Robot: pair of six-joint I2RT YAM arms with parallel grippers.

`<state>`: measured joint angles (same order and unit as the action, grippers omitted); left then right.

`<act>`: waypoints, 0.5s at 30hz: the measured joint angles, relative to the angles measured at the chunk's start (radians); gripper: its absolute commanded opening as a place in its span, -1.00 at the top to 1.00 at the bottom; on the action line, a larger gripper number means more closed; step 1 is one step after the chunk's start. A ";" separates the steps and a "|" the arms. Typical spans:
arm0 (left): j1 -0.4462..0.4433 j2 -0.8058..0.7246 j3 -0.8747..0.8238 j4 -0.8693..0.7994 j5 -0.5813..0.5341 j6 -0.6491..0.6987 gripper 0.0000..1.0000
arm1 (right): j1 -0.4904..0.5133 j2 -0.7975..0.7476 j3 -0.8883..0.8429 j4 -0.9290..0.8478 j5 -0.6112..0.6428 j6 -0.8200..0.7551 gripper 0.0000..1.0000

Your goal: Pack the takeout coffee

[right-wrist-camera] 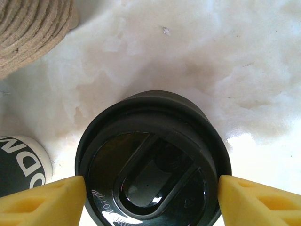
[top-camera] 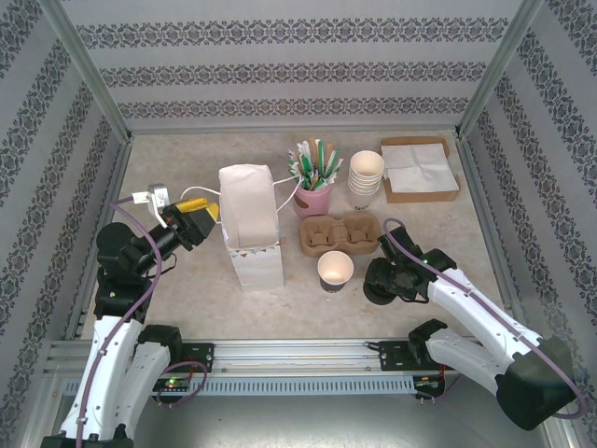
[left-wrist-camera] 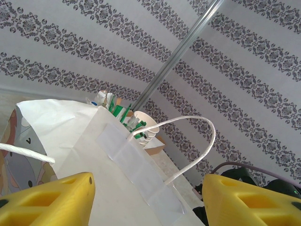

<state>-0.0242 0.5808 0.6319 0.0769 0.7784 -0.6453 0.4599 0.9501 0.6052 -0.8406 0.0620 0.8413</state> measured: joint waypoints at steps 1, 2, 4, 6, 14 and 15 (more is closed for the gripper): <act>0.000 0.000 0.000 0.000 0.000 0.000 -0.25 | 0.000 0.000 0.000 0.000 0.000 -0.002 -0.58; 0.000 0.000 0.000 0.000 0.000 0.000 -0.25 | 0.000 0.000 0.000 0.000 0.000 -0.003 -0.60; 0.000 0.000 0.000 0.000 0.000 -0.001 -0.25 | 0.000 0.000 0.000 0.000 0.000 -0.003 -0.64; 0.000 0.000 0.000 0.000 0.000 -0.003 -0.25 | 0.000 0.001 0.000 0.000 0.000 -0.003 -0.66; 0.000 0.000 0.000 0.000 0.000 -0.008 -0.25 | 0.000 0.036 0.006 0.007 0.000 -0.005 -0.65; 0.000 0.000 0.000 0.000 0.000 -0.008 -0.25 | 0.000 0.040 0.008 0.008 0.000 -0.005 -0.65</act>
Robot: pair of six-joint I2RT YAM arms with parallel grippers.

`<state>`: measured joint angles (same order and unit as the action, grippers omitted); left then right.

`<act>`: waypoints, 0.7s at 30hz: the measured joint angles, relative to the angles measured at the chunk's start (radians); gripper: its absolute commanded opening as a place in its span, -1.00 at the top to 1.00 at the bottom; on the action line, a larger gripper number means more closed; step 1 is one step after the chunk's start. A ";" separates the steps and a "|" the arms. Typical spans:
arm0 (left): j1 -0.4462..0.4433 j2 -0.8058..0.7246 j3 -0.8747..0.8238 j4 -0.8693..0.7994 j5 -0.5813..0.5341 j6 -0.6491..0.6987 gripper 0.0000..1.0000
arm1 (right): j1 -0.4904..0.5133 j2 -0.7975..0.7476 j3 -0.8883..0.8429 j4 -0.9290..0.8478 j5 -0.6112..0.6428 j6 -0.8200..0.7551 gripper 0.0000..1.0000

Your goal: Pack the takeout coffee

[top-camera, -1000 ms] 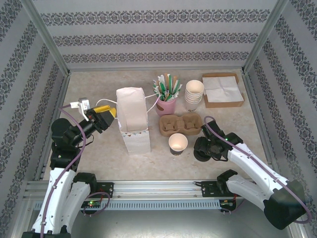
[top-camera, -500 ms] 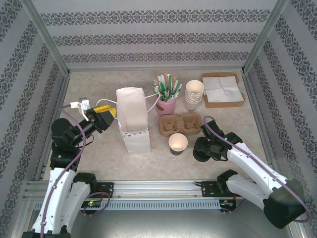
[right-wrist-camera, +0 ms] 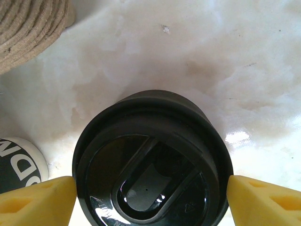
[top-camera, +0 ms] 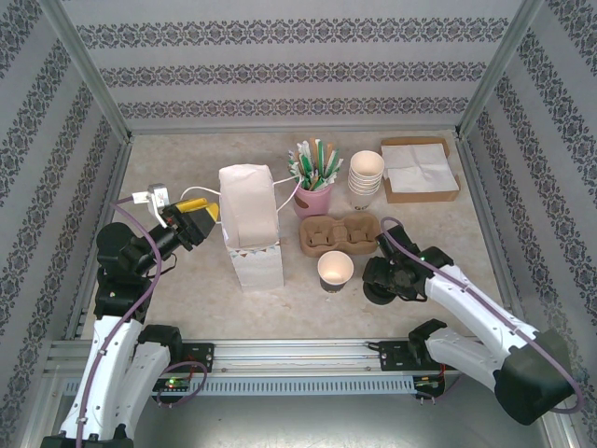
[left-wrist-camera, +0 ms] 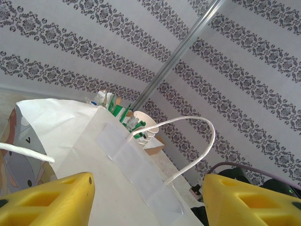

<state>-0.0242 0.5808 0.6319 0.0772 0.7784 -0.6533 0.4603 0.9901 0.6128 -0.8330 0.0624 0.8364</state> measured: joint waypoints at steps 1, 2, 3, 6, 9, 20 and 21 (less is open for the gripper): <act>0.000 0.000 0.000 0.000 0.000 -0.001 -0.26 | 0.000 0.005 0.001 0.000 0.000 -0.003 -0.65; 0.000 0.000 0.000 0.000 0.000 -0.002 -0.25 | 0.000 0.009 0.002 0.000 0.000 -0.003 -0.64; 0.000 0.000 0.000 0.000 0.000 -0.002 -0.25 | 0.000 0.012 0.003 0.000 0.000 -0.004 -0.64; 0.000 0.000 0.000 0.000 0.000 -0.003 -0.25 | 0.000 0.023 0.010 0.000 0.000 -0.006 -0.64; 0.000 0.000 0.000 0.000 0.000 -0.002 -0.25 | 0.001 0.033 0.011 0.000 0.001 -0.006 -0.60; 0.000 0.000 0.000 0.007 0.000 -0.003 -0.25 | 0.014 0.039 0.021 -0.003 0.013 -0.007 -0.48; 0.000 0.000 0.000 0.007 0.000 -0.003 -0.25 | 0.014 0.039 0.025 -0.006 0.015 -0.007 -0.48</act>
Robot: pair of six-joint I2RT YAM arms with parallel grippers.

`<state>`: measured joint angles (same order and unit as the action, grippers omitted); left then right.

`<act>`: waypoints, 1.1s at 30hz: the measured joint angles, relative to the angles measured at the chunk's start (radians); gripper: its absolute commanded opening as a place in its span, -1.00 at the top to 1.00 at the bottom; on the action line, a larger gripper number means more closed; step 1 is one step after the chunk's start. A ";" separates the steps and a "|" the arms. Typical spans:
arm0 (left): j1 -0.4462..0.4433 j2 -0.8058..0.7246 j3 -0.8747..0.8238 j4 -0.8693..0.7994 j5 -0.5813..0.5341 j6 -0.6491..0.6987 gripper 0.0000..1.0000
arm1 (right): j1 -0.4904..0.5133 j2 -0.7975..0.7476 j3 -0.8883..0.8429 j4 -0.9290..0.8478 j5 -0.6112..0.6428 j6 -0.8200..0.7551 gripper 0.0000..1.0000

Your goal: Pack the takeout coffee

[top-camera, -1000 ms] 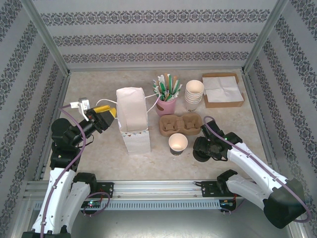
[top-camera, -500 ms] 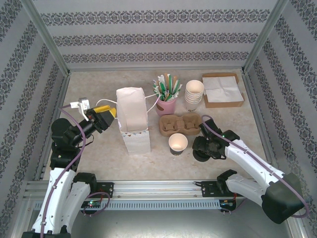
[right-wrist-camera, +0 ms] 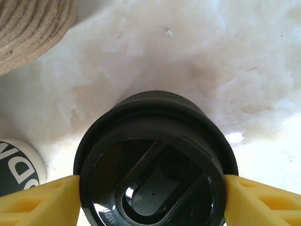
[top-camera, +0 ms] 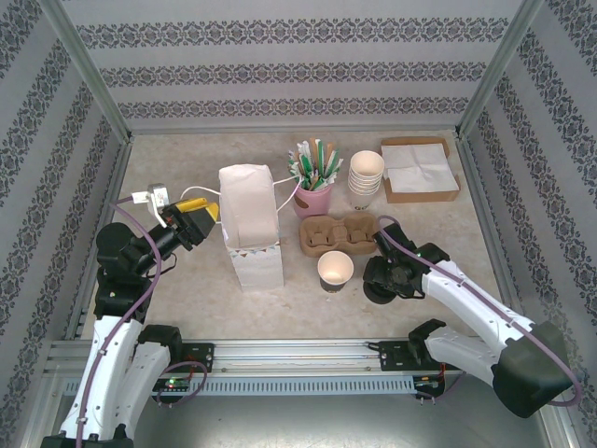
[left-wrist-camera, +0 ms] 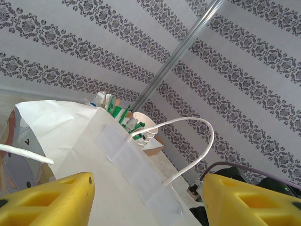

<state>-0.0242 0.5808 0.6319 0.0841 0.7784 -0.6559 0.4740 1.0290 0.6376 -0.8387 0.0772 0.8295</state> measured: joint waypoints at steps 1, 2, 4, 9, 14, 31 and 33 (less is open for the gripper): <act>0.000 0.000 0.000 0.000 0.000 0.000 -0.25 | 0.000 -0.001 0.006 -0.004 0.001 0.000 -0.48; 0.000 0.000 0.000 0.000 0.000 0.000 -0.25 | 0.000 -0.002 0.012 -0.008 0.004 -0.003 -0.47; 0.000 0.000 0.000 0.000 0.000 0.000 -0.25 | 0.000 -0.005 0.025 -0.018 0.011 -0.007 -0.48; 0.000 0.000 0.000 0.000 0.000 0.000 -0.25 | 0.000 -0.036 0.043 -0.035 0.015 -0.015 -0.48; 0.000 0.000 0.000 0.000 0.000 0.000 -0.25 | 0.003 -0.045 0.045 -0.051 0.015 -0.018 -0.44; 0.000 0.002 0.000 0.000 0.000 0.000 -0.26 | 0.256 -0.025 0.388 -0.156 0.121 -0.035 -0.42; 0.000 0.002 0.000 0.000 0.000 0.000 -0.25 | 0.292 0.018 0.417 -0.161 0.121 -0.041 -0.42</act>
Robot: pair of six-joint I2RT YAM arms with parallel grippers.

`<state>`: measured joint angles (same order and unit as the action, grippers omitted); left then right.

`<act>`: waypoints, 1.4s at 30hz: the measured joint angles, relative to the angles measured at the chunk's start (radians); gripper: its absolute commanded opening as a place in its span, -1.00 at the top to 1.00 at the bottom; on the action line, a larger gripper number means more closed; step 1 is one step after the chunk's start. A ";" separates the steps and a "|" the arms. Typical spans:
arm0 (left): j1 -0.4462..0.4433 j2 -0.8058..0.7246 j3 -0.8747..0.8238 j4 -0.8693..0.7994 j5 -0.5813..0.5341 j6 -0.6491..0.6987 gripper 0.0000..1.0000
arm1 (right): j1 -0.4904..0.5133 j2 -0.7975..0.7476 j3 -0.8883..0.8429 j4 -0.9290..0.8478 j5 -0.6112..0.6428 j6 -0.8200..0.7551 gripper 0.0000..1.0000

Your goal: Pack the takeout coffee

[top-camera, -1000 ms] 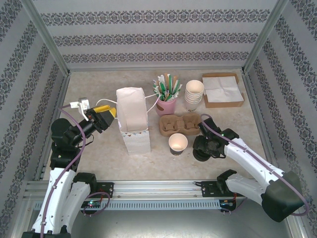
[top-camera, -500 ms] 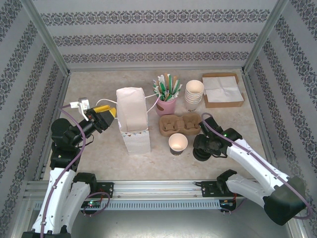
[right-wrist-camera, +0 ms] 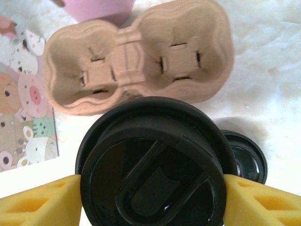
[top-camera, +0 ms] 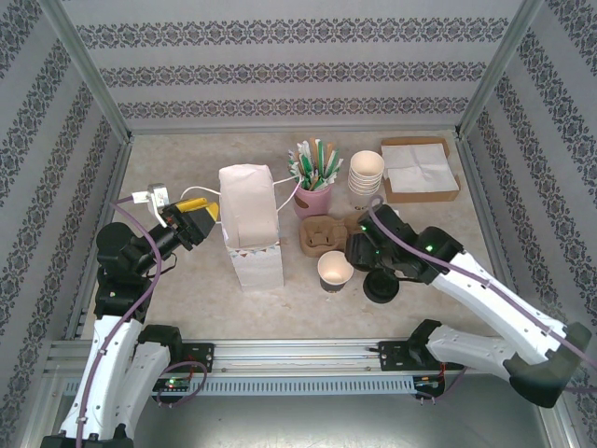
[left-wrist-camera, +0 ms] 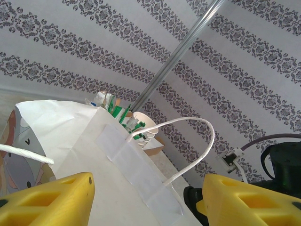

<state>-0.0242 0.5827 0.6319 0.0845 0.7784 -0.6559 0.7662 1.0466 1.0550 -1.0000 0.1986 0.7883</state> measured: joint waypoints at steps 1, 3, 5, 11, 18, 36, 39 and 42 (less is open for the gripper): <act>0.000 0.000 0.000 0.000 0.000 0.000 -0.25 | 0.015 0.023 0.008 0.000 -0.001 -0.002 -0.42; 0.000 0.000 0.000 0.000 0.000 0.000 -0.25 | 0.046 0.074 0.016 0.001 -0.004 -0.004 -0.42; 0.000 0.000 0.000 0.000 0.000 0.000 -0.25 | 0.074 0.116 0.016 0.001 -0.011 -0.004 -0.42; 0.000 0.000 0.000 0.000 0.000 0.000 -0.25 | 0.130 0.182 0.024 0.004 -0.029 -0.007 -0.43; 0.000 0.000 0.000 0.000 0.000 0.000 -0.25 | 0.135 0.211 0.025 0.042 -0.045 -0.006 -0.43; 0.000 0.000 0.000 0.000 0.000 0.000 -0.25 | 0.135 0.251 0.025 0.076 -0.065 -0.002 -0.43; 0.000 0.000 0.000 0.000 0.000 0.000 -0.25 | 0.135 0.261 0.025 0.076 -0.065 -0.002 -0.43; 0.000 0.000 0.000 0.000 0.000 0.000 -0.26 | 0.135 0.270 0.025 0.076 -0.065 -0.002 -0.44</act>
<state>-0.0242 0.5827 0.6319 0.0841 0.7784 -0.6559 0.9012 1.3167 1.0798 -0.9241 0.1333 0.7860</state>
